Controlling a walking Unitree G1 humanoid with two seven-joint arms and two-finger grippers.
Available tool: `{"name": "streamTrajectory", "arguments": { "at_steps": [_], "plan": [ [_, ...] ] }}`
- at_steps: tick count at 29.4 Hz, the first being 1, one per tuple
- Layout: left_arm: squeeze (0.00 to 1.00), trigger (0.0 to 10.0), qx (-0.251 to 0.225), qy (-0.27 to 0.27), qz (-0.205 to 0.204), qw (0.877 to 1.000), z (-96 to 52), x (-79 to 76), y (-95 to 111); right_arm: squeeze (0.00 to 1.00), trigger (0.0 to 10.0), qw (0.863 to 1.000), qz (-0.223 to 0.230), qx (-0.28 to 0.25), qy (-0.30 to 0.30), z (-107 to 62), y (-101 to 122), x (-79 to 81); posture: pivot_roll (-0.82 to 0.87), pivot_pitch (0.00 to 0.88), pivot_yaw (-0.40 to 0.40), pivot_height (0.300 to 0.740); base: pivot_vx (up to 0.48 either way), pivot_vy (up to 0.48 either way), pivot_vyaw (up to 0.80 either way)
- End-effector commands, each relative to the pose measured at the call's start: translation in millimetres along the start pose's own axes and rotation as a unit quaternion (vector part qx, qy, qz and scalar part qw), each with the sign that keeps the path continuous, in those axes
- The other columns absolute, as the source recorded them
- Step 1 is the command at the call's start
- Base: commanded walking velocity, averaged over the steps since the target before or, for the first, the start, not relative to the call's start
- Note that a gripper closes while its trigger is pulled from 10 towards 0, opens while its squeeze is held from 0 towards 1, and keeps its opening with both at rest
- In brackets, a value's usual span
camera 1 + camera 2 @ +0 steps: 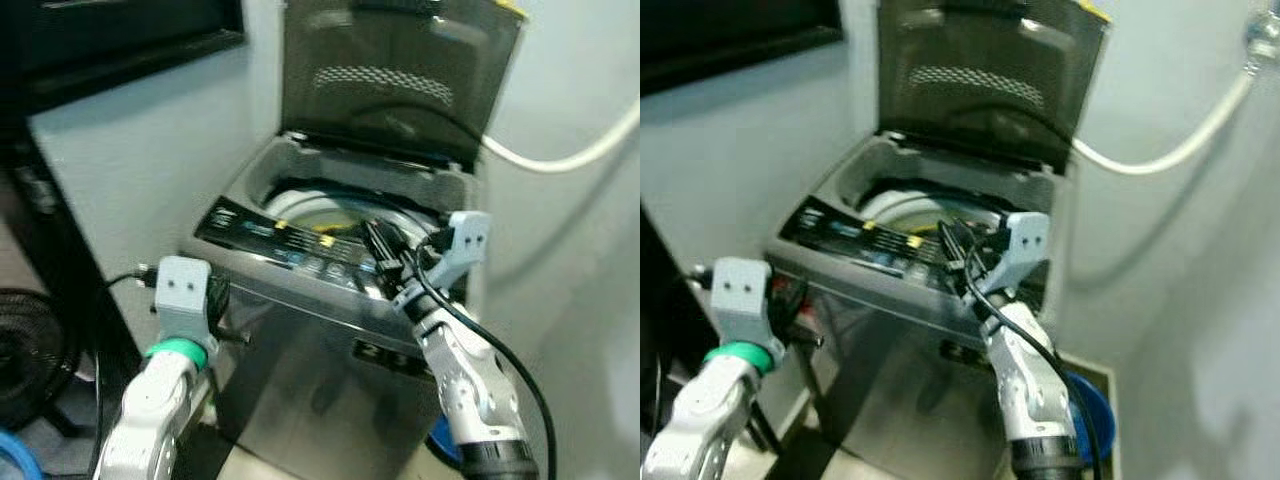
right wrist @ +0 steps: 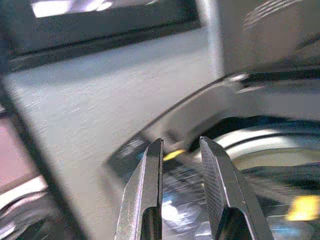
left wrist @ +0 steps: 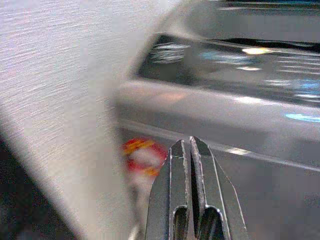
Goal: Clothes washing
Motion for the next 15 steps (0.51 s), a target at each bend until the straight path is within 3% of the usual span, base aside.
{"name": "streamTrajectory", "arguments": {
  "at_steps": [1, 15],
  "plan": [
    [0.0, 10.0, 0.01, 0.004, -0.006, 1.0, -4.6, 0.2, -6.8, 0.0, 10.0, 1.0, -0.012, 0.017, -0.017, -5.0, -8.9, -6.5, -0.02, 0.0, 0.006, 0.74, 0.0, 0.0, 0.8],
    [0.0, 10.0, -0.007, -0.012, 0.003, 1.0, -1.1, -6.5, -2.5, 0.0, 10.0, 0.997, 0.061, 0.018, -0.037, -2.4, -10.9, -12.0, 0.0, 0.0, -0.006, 0.74, 0.0, 0.0, 0.78]
  ]
}}
Point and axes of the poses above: a point about 5 cm out from each wrist's last joint towards the gripper, its own z axis pointing out of the wrist towards the gripper, its own y axis along the axis of the wrist's last joint, x = y × z, the point moved 2 cm from there along z, pointing out of the wrist towards the gripper, and after that the axes turned 8 degrees about -z, right-handed, at the moved point
